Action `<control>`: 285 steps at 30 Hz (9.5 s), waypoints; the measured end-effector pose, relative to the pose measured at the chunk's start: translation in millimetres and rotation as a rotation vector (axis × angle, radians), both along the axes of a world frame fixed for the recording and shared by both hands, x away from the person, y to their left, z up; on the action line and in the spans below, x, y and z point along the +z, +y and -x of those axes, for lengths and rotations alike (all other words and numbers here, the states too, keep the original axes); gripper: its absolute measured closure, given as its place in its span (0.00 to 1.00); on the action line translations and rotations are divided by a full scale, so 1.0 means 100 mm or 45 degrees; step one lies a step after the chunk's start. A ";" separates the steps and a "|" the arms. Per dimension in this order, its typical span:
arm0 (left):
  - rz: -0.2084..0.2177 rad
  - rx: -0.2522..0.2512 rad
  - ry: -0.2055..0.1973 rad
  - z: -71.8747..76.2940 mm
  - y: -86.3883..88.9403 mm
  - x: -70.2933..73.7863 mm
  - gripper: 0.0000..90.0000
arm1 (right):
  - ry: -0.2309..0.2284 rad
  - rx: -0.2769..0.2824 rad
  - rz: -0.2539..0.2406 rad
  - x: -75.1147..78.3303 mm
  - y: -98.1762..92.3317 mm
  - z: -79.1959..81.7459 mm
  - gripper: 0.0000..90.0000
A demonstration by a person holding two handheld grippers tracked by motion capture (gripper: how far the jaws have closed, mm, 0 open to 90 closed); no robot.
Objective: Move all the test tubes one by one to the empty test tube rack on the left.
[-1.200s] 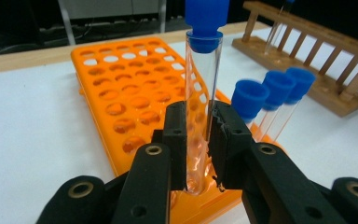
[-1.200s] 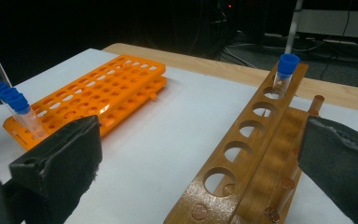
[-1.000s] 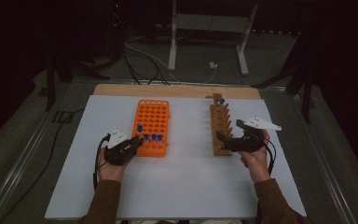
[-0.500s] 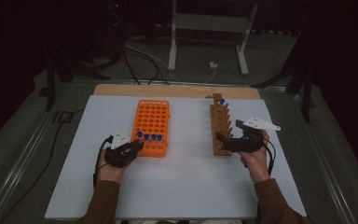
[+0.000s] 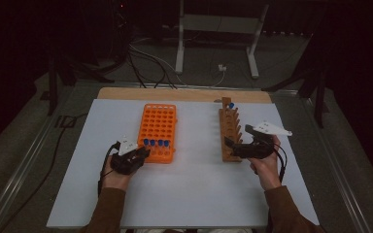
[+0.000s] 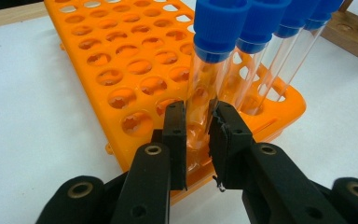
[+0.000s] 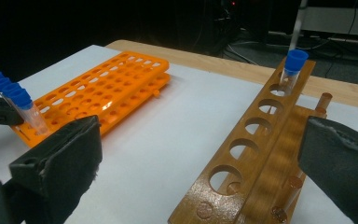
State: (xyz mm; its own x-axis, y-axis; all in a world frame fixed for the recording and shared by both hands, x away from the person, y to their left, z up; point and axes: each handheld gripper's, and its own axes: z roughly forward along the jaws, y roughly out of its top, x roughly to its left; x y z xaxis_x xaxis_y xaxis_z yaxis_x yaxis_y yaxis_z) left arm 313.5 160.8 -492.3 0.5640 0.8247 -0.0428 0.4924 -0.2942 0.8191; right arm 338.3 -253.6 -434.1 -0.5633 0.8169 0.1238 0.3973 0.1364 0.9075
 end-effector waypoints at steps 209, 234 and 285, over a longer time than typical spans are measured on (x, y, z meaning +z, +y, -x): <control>0.132 -0.218 -0.201 0.07 -1.14 0.43 0.87 | 0.144 0.434 -0.029 0.24 0.99 -0.07 0.65; 0.210 -0.177 -0.172 0.08 -0.91 0.42 0.87 | 0.021 0.235 0.063 0.16 0.51 -0.08 0.11; 0.315 0.018 -0.273 0.24 0.29 0.48 0.87 | -0.017 -0.051 0.017 0.04 -0.31 0.11 0.00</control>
State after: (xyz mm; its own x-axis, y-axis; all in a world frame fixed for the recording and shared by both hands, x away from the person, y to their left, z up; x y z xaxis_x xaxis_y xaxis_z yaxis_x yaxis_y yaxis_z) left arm 289.2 189.5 -444.1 0.5705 0.8117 -0.1248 0.3039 -0.0675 0.9503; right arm 327.1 -285.0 -429.7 -0.5315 0.8405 0.1054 0.3904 0.1327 0.9110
